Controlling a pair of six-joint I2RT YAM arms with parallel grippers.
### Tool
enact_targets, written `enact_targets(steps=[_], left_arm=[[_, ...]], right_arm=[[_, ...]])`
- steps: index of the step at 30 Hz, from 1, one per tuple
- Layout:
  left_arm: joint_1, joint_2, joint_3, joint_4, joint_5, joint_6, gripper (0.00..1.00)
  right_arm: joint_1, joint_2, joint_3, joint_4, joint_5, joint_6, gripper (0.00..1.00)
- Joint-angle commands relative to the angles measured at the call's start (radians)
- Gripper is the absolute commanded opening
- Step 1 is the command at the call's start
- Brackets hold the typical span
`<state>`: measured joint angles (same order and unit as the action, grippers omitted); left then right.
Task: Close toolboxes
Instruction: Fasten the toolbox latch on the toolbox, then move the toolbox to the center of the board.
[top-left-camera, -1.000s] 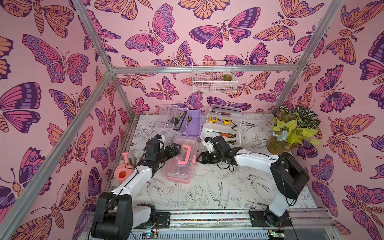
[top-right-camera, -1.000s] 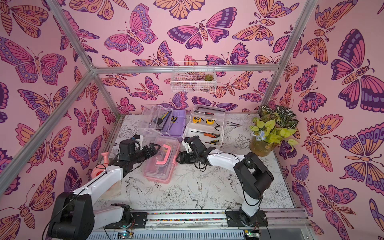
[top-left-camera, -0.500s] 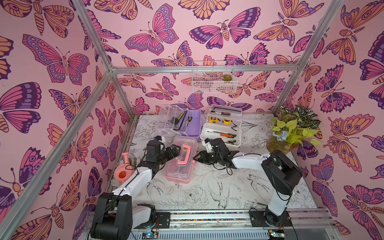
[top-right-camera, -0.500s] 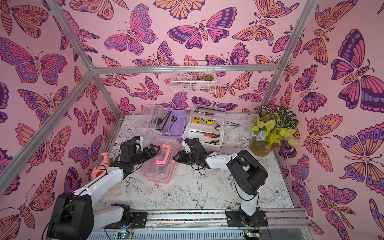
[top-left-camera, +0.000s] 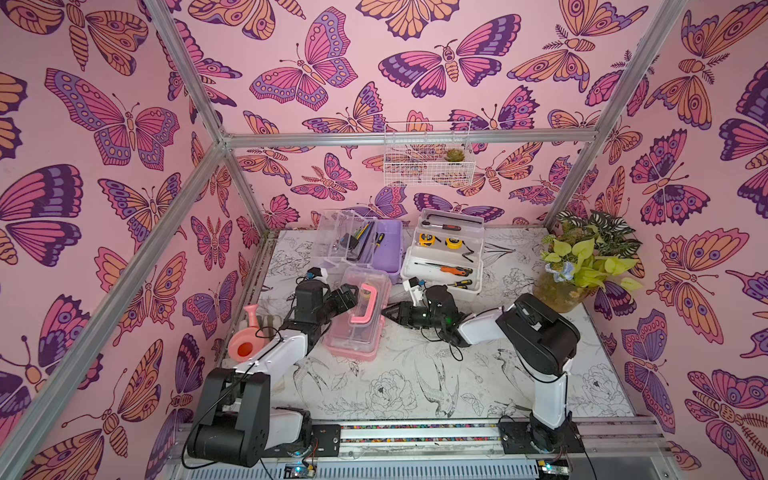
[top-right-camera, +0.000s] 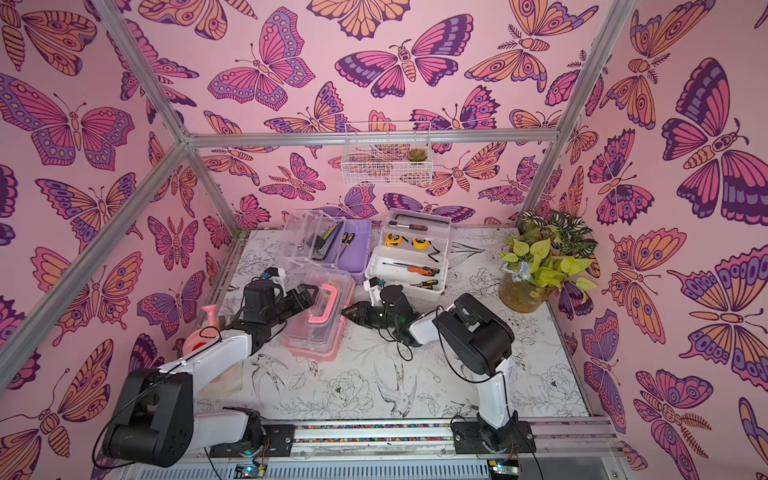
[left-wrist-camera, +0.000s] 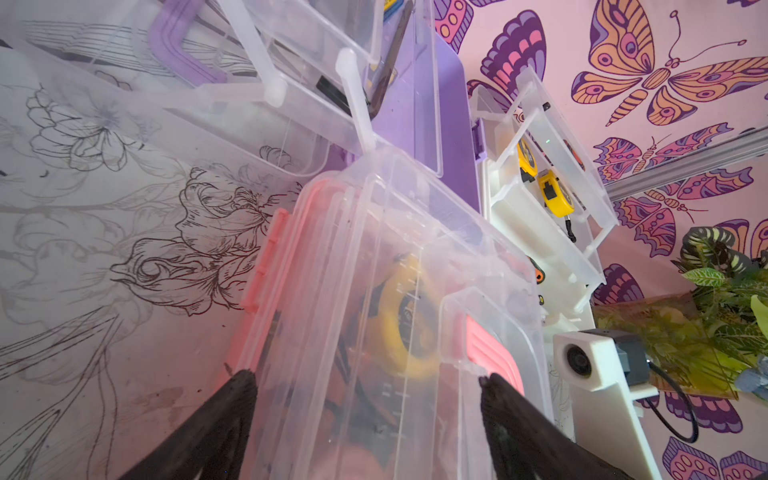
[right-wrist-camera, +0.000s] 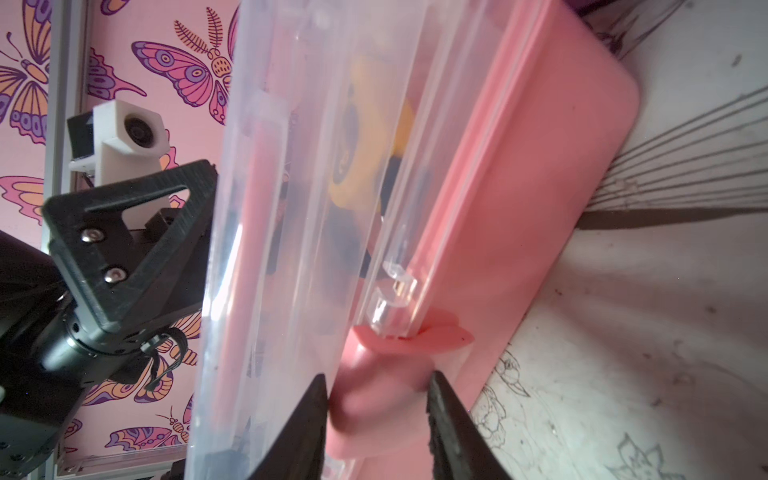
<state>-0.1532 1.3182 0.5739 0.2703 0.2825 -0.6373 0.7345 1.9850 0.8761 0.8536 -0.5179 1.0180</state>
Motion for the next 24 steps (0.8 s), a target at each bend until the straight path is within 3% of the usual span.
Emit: enact_targets(steps=[1,5,11,16,24], left_arm=[[-0.051,0.043,-0.077,-0.171,0.181,-0.065,0.88],[-0.044,-0.028,-0.042,-0.255,0.118,-0.031,0.93],[-0.033,-0.164,0.037,-0.339,-0.035,0.009,0.98],[-0.024,-0.221,0.097,-0.367,-0.138,0.017,1.00],[-0.005,-0.365,0.099,-0.414,-0.299,0.005,1.00]], right_arm=[[0.049,-0.004,0.022,0.092,-0.040,-0.030,0.41],[0.043,-0.106,0.012,-0.169,0.014,-0.159,0.43],[0.044,-0.231,0.036,-0.536,0.111,-0.331,0.55],[0.059,-0.279,0.063,-0.632,0.118,-0.380,0.70],[0.122,-0.224,0.171,-0.653,0.153,-0.397,0.72]])
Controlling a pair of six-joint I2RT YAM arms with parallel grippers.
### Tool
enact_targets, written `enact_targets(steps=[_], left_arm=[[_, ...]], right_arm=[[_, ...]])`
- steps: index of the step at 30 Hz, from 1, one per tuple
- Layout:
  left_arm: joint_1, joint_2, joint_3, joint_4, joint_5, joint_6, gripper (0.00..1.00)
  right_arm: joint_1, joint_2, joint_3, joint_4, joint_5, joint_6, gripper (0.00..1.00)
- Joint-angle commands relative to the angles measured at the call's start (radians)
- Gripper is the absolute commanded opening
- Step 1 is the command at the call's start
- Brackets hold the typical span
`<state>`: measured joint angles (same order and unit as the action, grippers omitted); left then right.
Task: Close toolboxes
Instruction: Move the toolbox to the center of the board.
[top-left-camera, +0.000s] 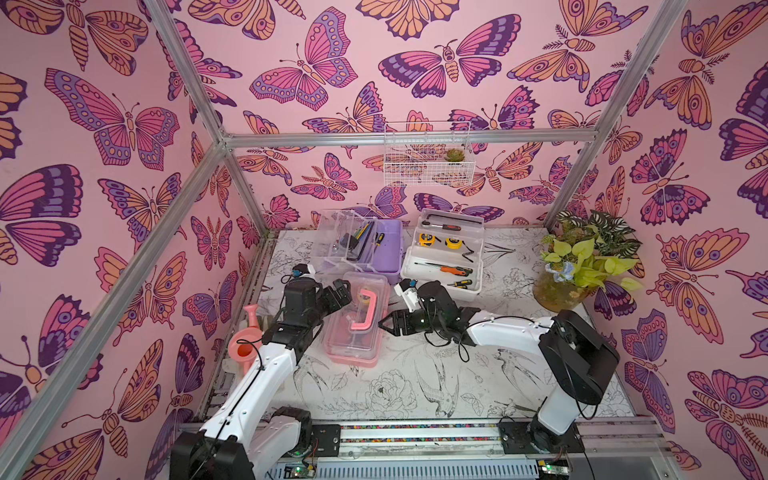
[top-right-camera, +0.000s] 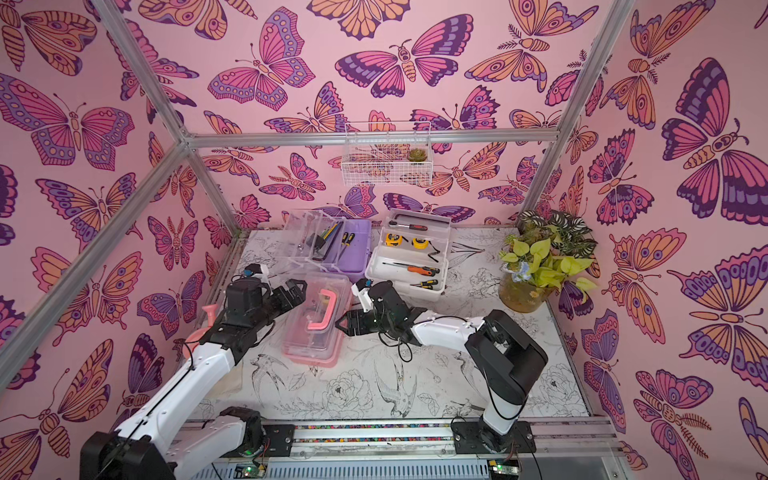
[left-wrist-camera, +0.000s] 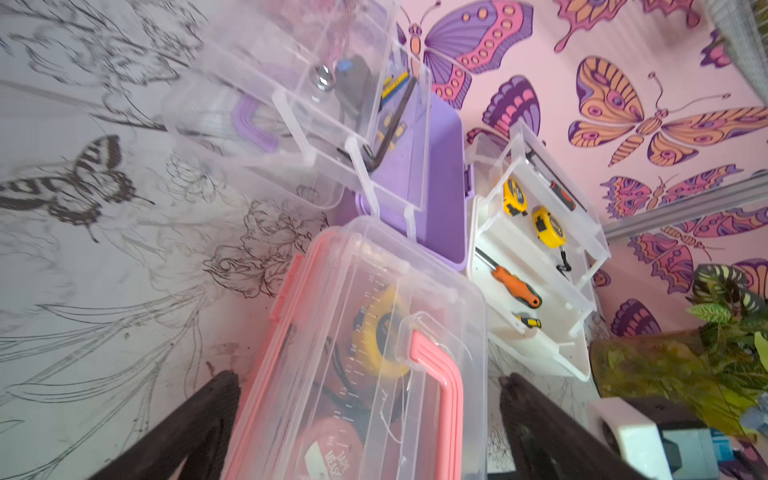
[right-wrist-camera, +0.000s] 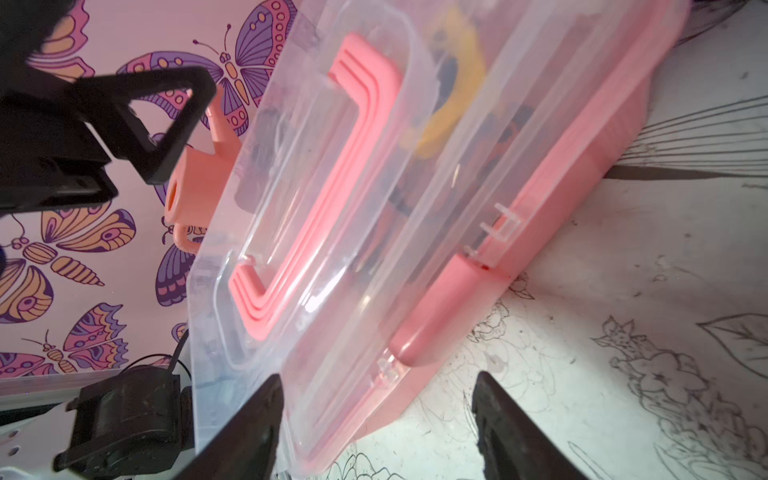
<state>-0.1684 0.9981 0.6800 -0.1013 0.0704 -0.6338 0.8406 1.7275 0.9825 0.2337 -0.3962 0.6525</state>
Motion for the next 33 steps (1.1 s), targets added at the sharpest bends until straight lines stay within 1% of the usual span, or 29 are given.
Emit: enact_targets(steps=[1,6,12,14,17,20,24,27,30,33], left_arm=[[0.012,-0.066,-0.014,-0.041,-0.092,0.002,1.00],[0.015,-0.111,-0.006,-0.061,-0.072,0.013,1.00],[0.016,-0.110,0.002,-0.061,-0.039,0.014,1.00],[0.014,-0.107,0.004,-0.061,-0.029,0.012,1.00],[0.015,-0.102,0.005,-0.060,-0.016,0.009,1.00],[0.015,-0.094,0.010,-0.056,0.003,0.007,1.00],[0.015,-0.071,0.025,-0.055,0.068,-0.006,1.00],[0.006,-0.042,0.041,-0.049,0.125,-0.011,1.00],[-0.024,-0.011,0.064,-0.044,0.147,-0.014,1.00],[-0.073,0.020,0.082,-0.029,0.147,-0.011,1.00]], right_arm=[[0.015,0.050,0.085,-0.032,0.032,-0.033,0.71],[0.022,0.142,0.206,-0.035,0.027,-0.049,0.69],[0.053,0.273,0.386,-0.067,0.003,-0.078,0.58],[0.068,0.315,0.444,-0.073,-0.006,-0.079,0.57],[0.092,0.383,0.534,-0.081,-0.034,-0.073,0.57],[0.100,0.422,0.609,-0.106,-0.057,-0.077,0.60],[0.097,0.370,0.613,-0.150,0.009,-0.161,0.66],[0.071,0.310,0.591,-0.202,0.041,-0.201,0.67],[0.026,0.247,0.551,-0.273,0.076,-0.228,0.67],[-0.016,0.168,0.494,-0.347,0.127,-0.286,0.67]])
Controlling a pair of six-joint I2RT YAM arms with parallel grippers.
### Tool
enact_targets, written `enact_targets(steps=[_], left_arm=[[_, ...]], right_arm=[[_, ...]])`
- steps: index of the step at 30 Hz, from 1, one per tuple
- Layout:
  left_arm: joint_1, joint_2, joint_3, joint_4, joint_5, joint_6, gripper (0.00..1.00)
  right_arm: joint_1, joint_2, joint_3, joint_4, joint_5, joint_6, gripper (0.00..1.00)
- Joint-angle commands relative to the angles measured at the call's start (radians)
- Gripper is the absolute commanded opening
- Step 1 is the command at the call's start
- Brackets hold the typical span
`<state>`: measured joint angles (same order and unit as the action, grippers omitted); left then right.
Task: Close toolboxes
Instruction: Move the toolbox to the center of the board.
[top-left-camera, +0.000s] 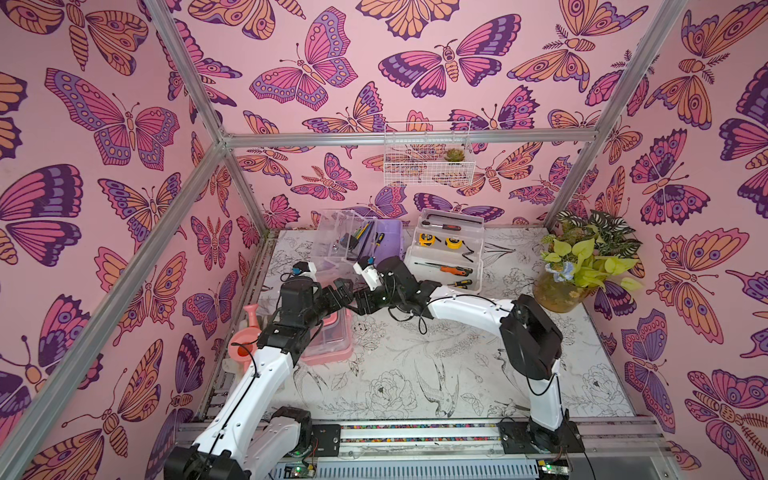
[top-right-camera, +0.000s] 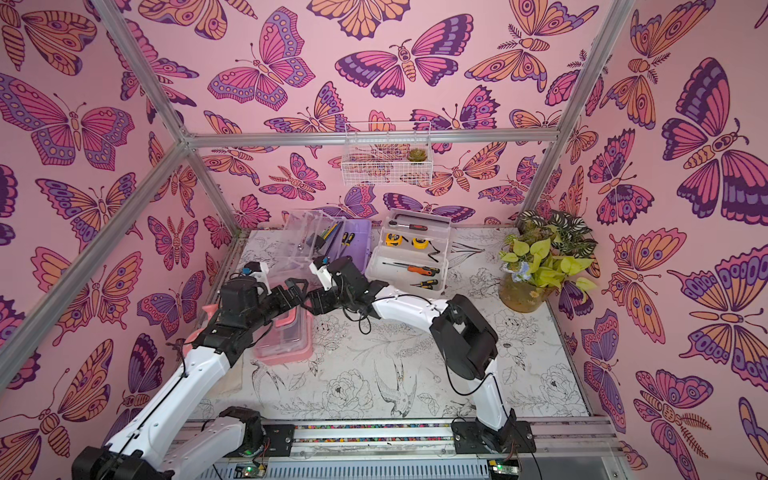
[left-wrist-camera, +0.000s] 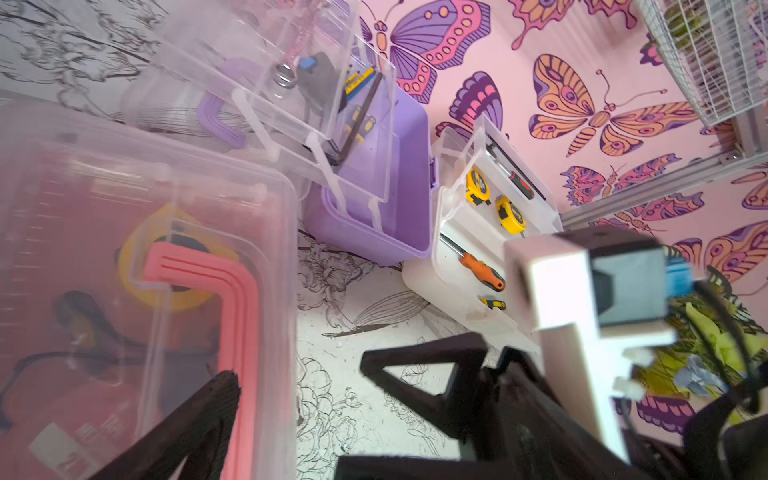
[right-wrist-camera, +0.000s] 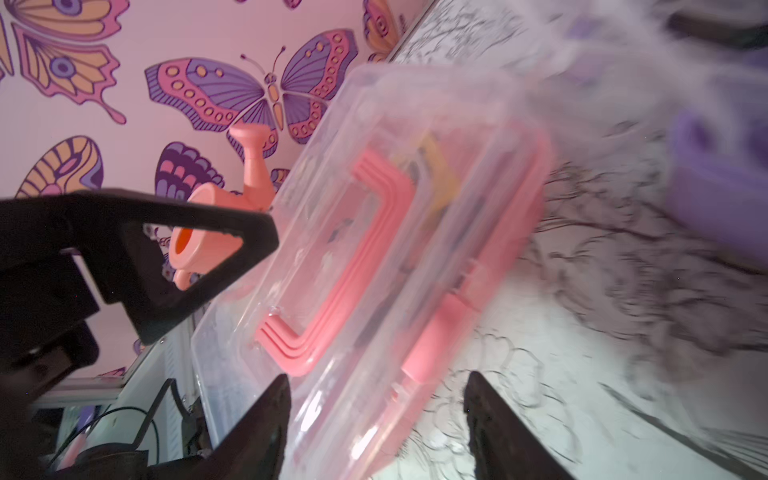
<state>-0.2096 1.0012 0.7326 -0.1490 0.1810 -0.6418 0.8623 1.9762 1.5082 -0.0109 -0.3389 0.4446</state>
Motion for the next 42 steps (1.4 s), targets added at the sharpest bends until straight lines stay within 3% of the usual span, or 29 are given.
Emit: enact_targets(steps=[1,9,14,21,29,34,39,42], left_arm=[[-0.046,0.031,0.038,0.024,0.037,-0.002,1.00],[-0.177,0.151,0.062,0.097,0.013,-0.022,1.00],[-0.196,0.206,0.060,0.133,0.028,-0.056,1.00],[-0.190,0.174,0.020,0.149,-0.027,-0.044,1.00],[-0.144,0.143,-0.024,0.153,-0.004,-0.044,1.00],[-0.127,0.130,-0.045,0.161,0.004,-0.050,1.00],[-0.120,0.122,-0.054,0.166,0.005,-0.053,1.00],[-0.119,0.117,-0.052,0.167,0.005,-0.054,1.00]], right_arm=[[-0.055,-0.106,-0.043,-0.138,0.094,-0.102,0.67],[-0.188,-0.151,0.015,-0.455,0.282,-0.271,0.65],[-0.218,-0.053,0.147,-0.589,0.354,-0.388,0.65],[-0.219,0.112,0.331,-0.669,0.435,-0.528,0.67],[-0.220,0.259,0.487,-0.718,0.402,-0.610,0.67],[-0.218,0.279,0.486,-0.728,0.304,-0.618,0.64],[-0.219,0.282,0.473,-0.782,0.201,-0.607,0.53],[-0.221,0.265,0.428,-0.783,0.183,-0.596,0.51]])
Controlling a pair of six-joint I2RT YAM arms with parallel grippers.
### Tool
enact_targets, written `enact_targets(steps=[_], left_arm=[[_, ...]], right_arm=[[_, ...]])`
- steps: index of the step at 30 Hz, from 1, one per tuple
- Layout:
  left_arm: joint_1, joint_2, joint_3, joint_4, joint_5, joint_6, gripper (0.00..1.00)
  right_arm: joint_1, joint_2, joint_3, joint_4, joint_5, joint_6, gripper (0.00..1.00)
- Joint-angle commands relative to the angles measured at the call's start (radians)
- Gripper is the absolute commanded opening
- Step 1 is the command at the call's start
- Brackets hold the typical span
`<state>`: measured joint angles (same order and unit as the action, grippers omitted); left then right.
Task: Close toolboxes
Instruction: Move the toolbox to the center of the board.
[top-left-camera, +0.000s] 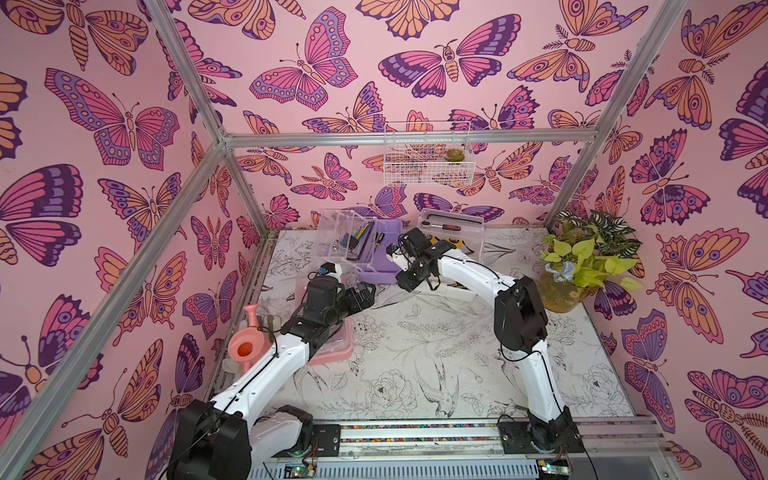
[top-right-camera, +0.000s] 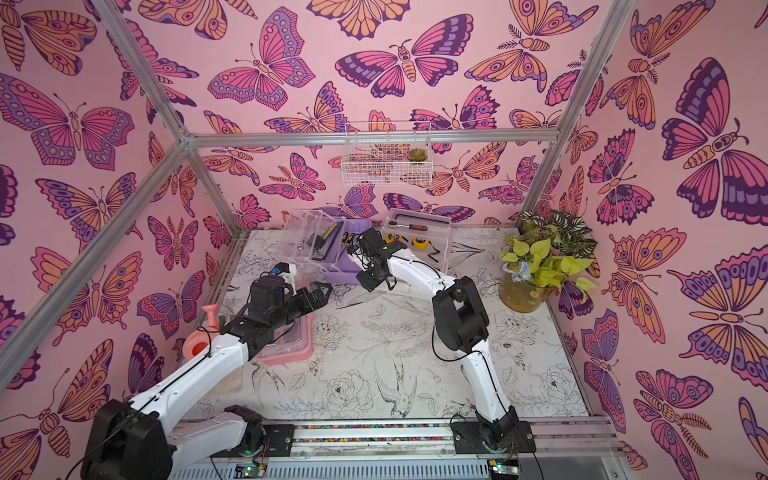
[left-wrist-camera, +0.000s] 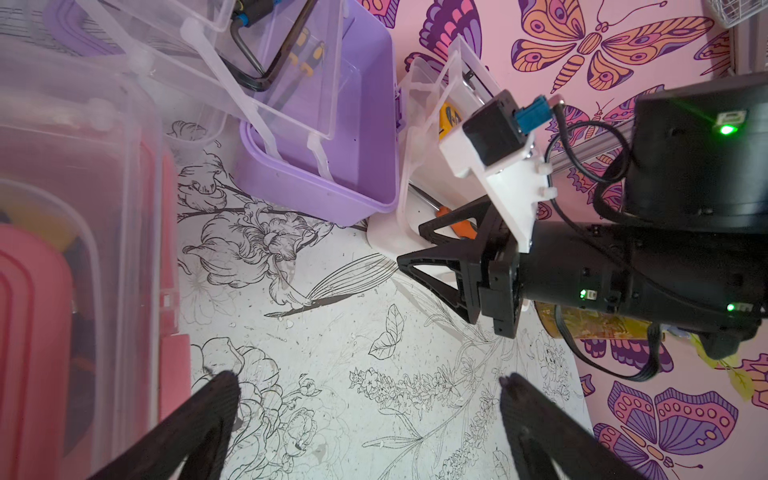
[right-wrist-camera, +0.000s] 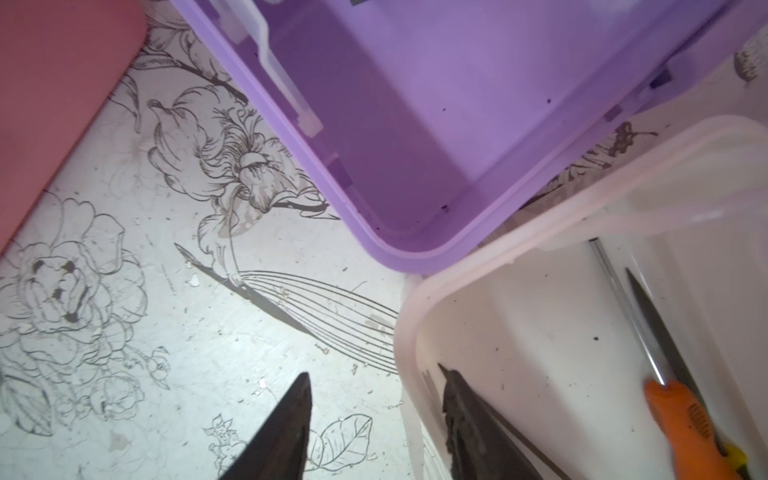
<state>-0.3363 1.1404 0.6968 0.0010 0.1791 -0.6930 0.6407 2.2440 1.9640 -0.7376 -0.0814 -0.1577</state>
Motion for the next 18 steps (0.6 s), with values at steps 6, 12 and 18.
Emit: enact_targets(steps=[6,12,18], left_arm=[[0.008,-0.028,-0.017,0.016,0.019,-0.008,1.00],[0.008,-0.031,-0.025,0.017,0.020,-0.011,1.00],[0.008,-0.031,-0.018,0.015,0.025,-0.002,1.00]], right_arm=[[0.006,-0.097,-0.178,-0.027,-0.141,0.051,0.46],[0.075,-0.273,-0.430,0.065,-0.189,0.132,0.46],[0.176,-0.412,-0.659,0.096,-0.211,0.237,0.49]])
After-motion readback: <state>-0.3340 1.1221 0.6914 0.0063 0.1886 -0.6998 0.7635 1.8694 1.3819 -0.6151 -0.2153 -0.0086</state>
